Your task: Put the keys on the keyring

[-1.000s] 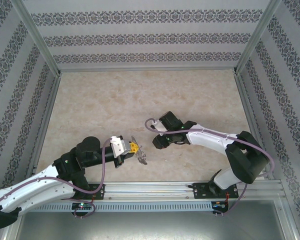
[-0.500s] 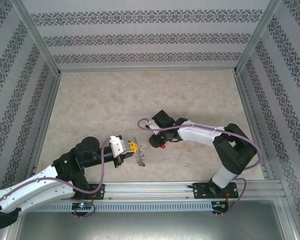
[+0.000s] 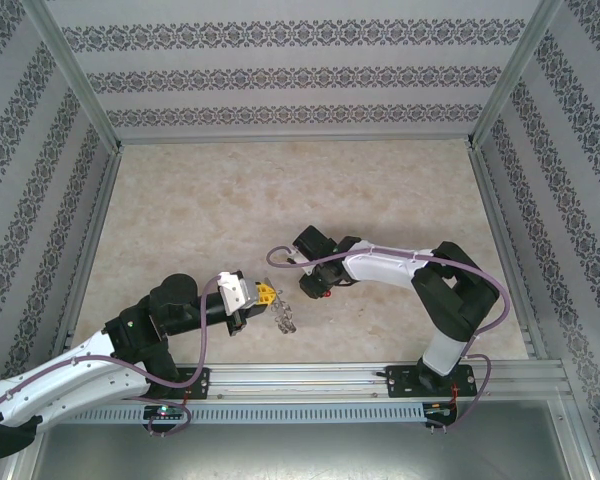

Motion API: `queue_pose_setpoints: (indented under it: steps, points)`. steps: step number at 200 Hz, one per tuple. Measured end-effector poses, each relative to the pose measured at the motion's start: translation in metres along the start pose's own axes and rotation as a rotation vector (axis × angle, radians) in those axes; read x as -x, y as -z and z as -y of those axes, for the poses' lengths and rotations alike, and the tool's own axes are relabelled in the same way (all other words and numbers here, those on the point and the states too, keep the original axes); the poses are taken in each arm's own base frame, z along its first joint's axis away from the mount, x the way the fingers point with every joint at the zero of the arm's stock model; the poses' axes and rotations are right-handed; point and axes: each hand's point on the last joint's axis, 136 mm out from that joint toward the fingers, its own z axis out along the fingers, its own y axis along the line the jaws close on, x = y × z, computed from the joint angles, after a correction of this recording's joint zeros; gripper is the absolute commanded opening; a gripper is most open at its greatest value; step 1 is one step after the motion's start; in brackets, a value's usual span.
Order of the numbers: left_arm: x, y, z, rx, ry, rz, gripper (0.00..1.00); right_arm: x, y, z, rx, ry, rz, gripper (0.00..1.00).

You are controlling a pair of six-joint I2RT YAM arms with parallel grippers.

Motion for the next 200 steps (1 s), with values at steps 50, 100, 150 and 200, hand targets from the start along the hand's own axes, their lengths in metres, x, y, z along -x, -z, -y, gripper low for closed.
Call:
queue_pose_setpoints:
  steps: [50,100,150,200]
  points:
    - [0.000,0.000,0.000,0.000,0.000,0.001,0.00,0.000,-0.001,0.001,-0.008,0.003,0.000,0.19]
    - [0.001,0.001,0.000,0.001,-0.001,0.005,0.00,0.001,-0.004,0.002,-0.008,0.003,-0.004,0.12]
    - [0.001,0.001,0.000,0.000,-0.001,0.005,0.00,0.002,-0.003,0.002,-0.008,0.010,0.002,0.00]
    - [0.001,0.001,0.000,0.001,-0.001,0.006,0.00,0.002,0.034,-0.003,0.014,0.022,0.141,0.00]
